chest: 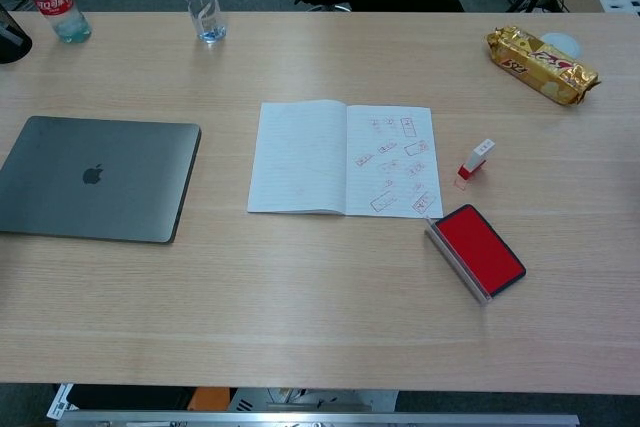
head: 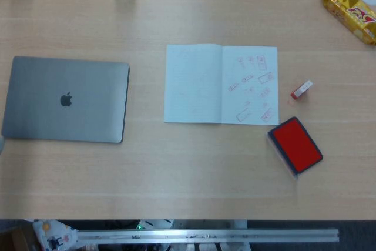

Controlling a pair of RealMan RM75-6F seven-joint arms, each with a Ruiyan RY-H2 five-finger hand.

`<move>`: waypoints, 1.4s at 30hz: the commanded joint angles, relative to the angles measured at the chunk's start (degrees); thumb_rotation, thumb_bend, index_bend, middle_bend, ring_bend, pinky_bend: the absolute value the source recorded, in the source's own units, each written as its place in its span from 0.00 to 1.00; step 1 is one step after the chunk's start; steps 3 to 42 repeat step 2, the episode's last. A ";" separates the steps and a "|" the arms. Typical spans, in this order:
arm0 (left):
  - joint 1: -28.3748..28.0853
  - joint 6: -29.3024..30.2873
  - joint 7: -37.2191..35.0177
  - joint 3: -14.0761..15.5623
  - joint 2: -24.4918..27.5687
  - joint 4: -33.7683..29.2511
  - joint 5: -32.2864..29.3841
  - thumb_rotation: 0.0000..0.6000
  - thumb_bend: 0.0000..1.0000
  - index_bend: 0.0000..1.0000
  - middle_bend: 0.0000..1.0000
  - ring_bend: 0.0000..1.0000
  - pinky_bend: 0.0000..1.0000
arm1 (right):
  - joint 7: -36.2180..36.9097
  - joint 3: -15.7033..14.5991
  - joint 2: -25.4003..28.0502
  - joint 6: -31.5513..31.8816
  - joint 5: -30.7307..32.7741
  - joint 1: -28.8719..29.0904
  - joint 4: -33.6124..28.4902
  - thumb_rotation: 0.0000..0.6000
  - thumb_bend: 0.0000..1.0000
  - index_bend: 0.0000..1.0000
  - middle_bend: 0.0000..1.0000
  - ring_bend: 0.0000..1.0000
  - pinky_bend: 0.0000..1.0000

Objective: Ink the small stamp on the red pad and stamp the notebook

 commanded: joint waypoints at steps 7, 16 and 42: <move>0.06 -0.22 0.21 0.08 0.38 -0.44 -0.13 1.00 0.21 0.00 0.00 0.01 0.09 | 0.06 0.89 0.49 0.19 -1.29 -1.38 -0.43 1.00 0.31 0.56 0.64 0.56 0.55; 0.06 -0.22 0.21 0.08 0.38 -0.44 -0.13 1.00 0.21 0.00 0.00 0.01 0.09 | 0.06 0.89 0.49 0.19 -1.29 -1.38 -0.43 1.00 0.31 0.56 0.64 0.56 0.55; 0.06 -0.22 0.21 0.08 0.38 -0.44 -0.13 1.00 0.21 0.00 0.00 0.01 0.09 | 0.06 0.89 0.49 0.19 -1.29 -1.38 -0.43 1.00 0.31 0.56 0.64 0.56 0.55</move>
